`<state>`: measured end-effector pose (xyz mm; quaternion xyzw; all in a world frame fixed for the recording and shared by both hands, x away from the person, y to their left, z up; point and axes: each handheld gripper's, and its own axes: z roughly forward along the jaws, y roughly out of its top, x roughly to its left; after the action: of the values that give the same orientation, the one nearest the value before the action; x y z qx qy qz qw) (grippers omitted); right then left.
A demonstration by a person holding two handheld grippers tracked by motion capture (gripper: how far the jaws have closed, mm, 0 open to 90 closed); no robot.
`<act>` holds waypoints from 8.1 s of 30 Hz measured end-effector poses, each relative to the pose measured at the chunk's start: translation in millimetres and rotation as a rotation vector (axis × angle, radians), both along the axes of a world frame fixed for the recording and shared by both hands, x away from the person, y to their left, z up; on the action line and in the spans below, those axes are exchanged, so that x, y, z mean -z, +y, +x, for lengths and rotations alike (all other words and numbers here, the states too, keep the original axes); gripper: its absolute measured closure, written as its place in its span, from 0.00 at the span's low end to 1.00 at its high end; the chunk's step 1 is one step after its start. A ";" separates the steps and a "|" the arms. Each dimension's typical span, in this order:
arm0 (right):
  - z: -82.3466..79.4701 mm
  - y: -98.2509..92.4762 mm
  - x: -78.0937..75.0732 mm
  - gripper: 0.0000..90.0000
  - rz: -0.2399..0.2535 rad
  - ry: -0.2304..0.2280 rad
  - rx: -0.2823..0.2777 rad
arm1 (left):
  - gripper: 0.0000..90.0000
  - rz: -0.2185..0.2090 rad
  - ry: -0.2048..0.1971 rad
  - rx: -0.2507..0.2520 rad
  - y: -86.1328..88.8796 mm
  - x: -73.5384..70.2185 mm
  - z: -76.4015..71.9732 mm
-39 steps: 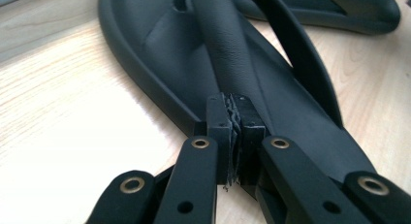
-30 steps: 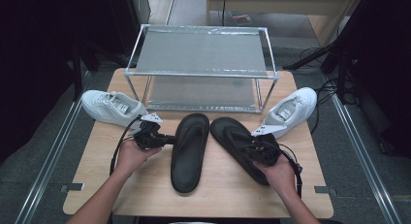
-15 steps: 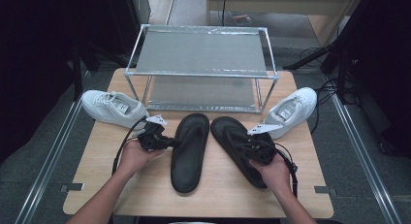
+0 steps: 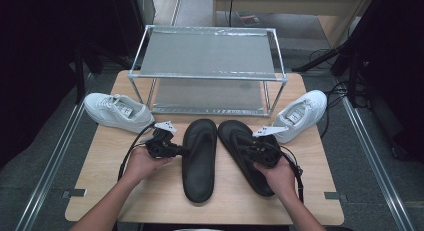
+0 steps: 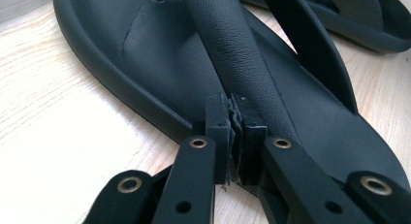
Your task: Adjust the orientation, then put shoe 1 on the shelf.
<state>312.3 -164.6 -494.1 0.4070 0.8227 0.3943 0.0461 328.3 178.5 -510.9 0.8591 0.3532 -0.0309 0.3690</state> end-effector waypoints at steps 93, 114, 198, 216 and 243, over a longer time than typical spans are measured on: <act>-29.1 -4.5 -10.9 0.64 0.125 -0.054 -0.010 | 0.33 -0.160 -0.021 0.101 -16.6 -33.5 -31.7; -38.1 6.3 -2.0 0.50 0.089 -0.061 0.010 | 0.98 -0.171 -0.099 0.050 3.4 -67.0 9.0; 3.4 40.1 2.4 0.84 0.018 -0.002 0.119 | 1.00 -0.039 -0.165 -0.003 3.3 -156.0 173.0; 75.7 84.4 -8.2 0.84 0.084 -0.021 0.188 | 1.00 -0.026 -0.167 -0.005 2.1 -156.5 172.2; 143.0 113.9 15.0 0.76 0.112 -0.015 0.321 | 1.00 -0.025 -0.166 -0.013 1.6 -156.2 172.4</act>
<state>455.3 -50.7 -509.1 0.5323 0.7233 0.4301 0.0921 500.7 180.2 -354.7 0.8517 0.3266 0.0382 0.4079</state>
